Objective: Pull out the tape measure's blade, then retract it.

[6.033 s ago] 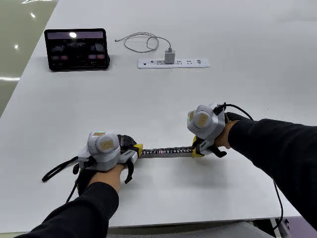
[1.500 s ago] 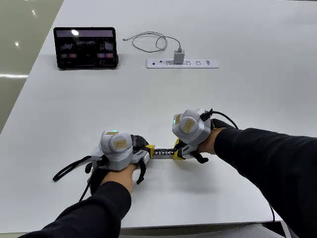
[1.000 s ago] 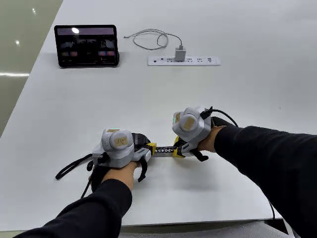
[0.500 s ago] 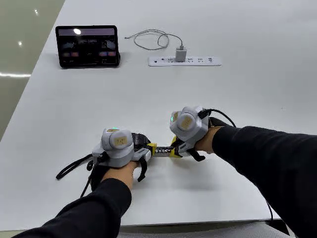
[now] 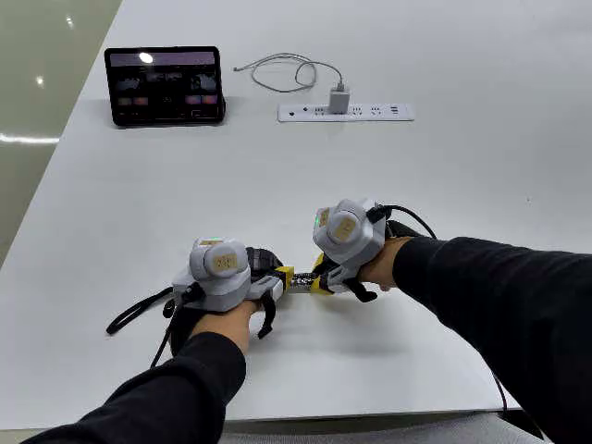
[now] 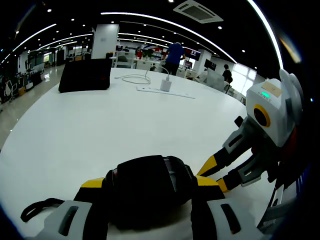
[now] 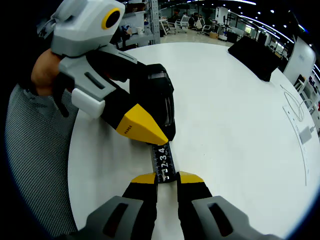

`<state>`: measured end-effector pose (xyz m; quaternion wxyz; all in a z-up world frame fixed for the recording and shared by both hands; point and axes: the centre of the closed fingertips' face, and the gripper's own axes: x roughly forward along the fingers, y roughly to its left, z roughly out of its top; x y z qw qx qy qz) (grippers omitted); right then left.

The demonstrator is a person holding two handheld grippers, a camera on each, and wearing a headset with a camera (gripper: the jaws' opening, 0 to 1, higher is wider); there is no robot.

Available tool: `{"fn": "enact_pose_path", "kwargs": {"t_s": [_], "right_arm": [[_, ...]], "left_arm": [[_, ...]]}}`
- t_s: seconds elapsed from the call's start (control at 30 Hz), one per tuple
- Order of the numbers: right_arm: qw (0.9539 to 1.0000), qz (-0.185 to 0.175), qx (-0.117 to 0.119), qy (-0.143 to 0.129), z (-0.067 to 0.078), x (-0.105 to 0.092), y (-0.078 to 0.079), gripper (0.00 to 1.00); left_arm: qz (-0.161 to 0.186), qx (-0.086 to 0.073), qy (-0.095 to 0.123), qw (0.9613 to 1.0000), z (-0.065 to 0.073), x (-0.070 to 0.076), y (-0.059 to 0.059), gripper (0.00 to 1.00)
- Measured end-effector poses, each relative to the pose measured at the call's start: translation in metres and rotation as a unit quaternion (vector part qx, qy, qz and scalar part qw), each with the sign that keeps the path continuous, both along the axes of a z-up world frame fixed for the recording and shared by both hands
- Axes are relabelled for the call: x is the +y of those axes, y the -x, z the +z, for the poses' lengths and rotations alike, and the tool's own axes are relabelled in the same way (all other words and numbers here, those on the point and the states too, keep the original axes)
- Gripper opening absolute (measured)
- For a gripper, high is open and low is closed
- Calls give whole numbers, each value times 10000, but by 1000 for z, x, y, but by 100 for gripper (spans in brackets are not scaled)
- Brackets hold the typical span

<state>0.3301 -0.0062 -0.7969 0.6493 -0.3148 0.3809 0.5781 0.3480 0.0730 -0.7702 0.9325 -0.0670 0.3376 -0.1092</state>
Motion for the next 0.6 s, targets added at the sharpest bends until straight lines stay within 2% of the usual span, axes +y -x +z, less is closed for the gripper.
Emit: {"fn": "enact_pose_path", "kwargs": {"t_s": [0.2, 0.6], "right_arm": [[9999, -96, 39, -29, -2, 4, -1, 10], [9998, -32, -35, -171, 0, 15, 1, 10]], "left_arm": [[-18, 14, 10, 10000, 0, 0, 0, 63], [-24, 41, 79, 10000, 0, 0, 1, 63]]}}
